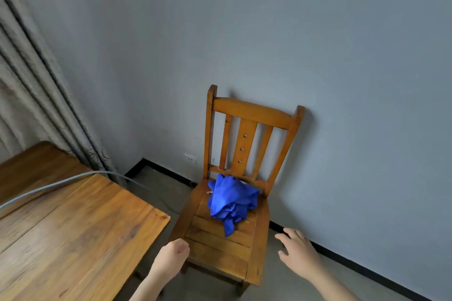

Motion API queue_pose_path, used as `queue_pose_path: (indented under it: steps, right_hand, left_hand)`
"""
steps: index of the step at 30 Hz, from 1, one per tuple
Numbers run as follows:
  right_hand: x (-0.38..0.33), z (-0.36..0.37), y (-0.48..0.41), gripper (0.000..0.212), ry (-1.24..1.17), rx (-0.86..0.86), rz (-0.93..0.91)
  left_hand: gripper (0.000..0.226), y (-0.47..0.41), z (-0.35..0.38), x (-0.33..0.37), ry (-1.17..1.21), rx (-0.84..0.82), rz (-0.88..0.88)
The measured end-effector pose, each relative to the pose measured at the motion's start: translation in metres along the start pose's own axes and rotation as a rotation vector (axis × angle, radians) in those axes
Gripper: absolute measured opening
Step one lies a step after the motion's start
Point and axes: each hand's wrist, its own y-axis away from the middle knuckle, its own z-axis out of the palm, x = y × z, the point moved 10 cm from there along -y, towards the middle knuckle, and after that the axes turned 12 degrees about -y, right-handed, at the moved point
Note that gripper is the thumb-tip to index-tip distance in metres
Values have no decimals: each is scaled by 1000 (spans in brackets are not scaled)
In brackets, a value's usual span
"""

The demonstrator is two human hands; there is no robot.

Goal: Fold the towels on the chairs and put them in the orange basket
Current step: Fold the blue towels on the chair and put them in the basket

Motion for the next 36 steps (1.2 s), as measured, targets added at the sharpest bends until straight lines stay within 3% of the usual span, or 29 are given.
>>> queue_pose_path:
  steps: [6,11,22,27,31,36]
  right_hand:
    - [42,-55,-61,46,-22,46,-35]
    - [62,-56,-94,46,-6,-16,-53]
    - [37,-12,-162,46,-66,-197,-29]
    - [20,5,-200,47,-69,-263,33]
    - [11,23,-247,50,-141,-254,109]
    - [4,53,-290,63,-271,-213,197]
  left_hand:
    - [21,-54,-3,58,14,72,-13]
    - [10,-72,29,84,22,14,-48]
    - [21,-124,22,40,52,-71,-204]
    - [21,-173,21,39,8,-125,-181]
    - [48,-229,26,34,-48,-163,-188]
    - [62,-276,40,59,-170,-138,-61]
